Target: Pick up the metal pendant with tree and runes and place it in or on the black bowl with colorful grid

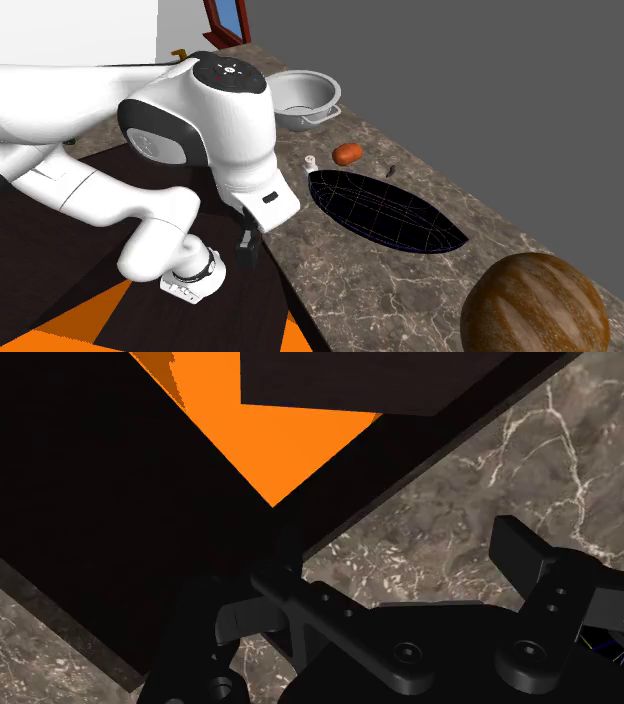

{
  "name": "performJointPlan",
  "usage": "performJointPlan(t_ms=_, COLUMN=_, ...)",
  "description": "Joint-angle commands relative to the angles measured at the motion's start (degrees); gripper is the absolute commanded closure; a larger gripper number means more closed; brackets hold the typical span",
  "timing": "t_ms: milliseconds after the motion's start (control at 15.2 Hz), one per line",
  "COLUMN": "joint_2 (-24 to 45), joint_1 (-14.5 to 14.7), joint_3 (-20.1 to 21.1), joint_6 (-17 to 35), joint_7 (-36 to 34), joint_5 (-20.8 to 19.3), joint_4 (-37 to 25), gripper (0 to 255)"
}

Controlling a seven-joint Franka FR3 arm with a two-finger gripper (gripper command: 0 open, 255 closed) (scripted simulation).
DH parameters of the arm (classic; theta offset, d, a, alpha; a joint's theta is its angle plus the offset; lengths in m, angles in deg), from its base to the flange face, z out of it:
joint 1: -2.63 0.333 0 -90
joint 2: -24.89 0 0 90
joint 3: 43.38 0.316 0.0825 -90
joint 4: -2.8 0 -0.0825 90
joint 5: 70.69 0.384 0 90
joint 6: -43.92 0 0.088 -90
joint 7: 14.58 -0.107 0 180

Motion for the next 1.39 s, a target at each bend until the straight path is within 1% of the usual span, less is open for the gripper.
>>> performJointPlan(t_ms=0, joint_2=0.0, joint_1=0.0, joint_3=0.0, joint_6=0.0, joint_7=0.0, joint_5=0.0, joint_4=0.0, gripper=0)
performJointPlan(t_ms=396, joint_2=4.14, joint_1=0.96, joint_3=6.52, joint_6=5.66, joint_7=-11.49, joint_5=6.36, joint_4=0.83, gripper=0)
performJointPlan(t_ms=726, joint_2=9.73, joint_1=1.59, joint_3=11.73, joint_6=10.91, joint_7=-20.62, joint_5=10.49, joint_4=-0.68, gripper=0)
performJointPlan(t_ms=1056, joint_2=16.97, joint_1=1.82, joint_3=16.65, joint_6=16.15, joint_7=-29.51, joint_5=13.04, joint_4=-4.22, gripper=0)
performJointPlan(t_ms=1320, joint_2=23.74, joint_1=1.76, joint_3=20.31, joint_6=19.98, joint_7=-36.64, joint_5=13.63, joint_4=-8.49, gripper=0)
